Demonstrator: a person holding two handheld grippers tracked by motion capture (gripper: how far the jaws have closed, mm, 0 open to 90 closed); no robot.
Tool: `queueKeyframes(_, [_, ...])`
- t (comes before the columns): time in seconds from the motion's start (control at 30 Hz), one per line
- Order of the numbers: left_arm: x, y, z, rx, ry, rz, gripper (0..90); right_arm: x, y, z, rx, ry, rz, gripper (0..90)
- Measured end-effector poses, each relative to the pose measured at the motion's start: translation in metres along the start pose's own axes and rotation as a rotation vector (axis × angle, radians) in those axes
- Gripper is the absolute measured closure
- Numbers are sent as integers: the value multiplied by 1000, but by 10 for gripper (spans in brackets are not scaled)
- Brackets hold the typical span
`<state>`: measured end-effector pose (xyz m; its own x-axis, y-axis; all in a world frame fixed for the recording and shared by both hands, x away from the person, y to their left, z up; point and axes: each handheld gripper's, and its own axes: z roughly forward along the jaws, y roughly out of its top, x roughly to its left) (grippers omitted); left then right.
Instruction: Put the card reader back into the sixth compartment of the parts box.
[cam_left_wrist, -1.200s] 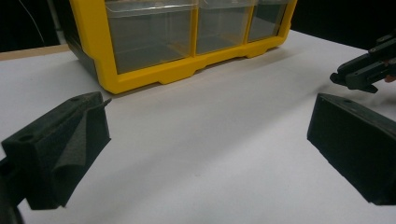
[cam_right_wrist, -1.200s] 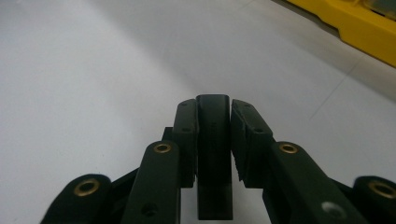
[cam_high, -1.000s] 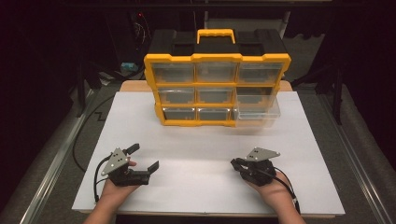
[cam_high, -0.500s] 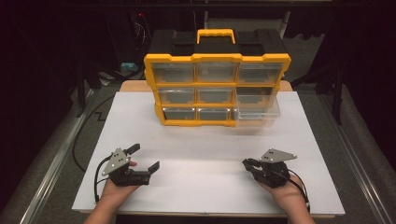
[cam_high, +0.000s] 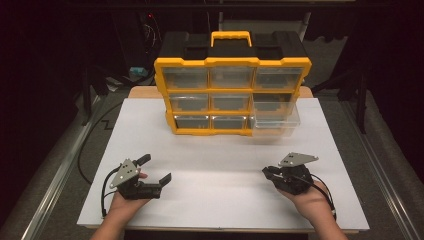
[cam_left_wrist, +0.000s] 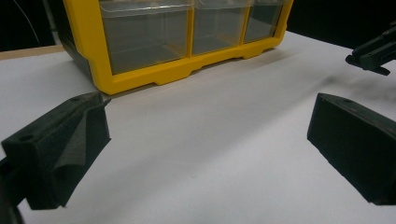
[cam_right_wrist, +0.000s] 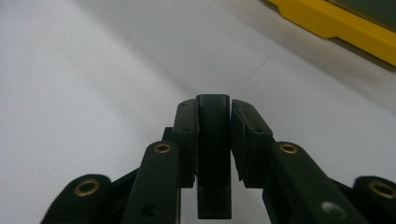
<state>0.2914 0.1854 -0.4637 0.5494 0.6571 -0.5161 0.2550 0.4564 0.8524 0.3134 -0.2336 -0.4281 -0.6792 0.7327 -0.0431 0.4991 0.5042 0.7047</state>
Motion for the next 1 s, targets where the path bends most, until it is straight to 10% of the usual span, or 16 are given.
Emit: queueKeyframes(1.0, [1,2,0,-3,-11,-2,3,-11,20,5,214,51,-50,741])
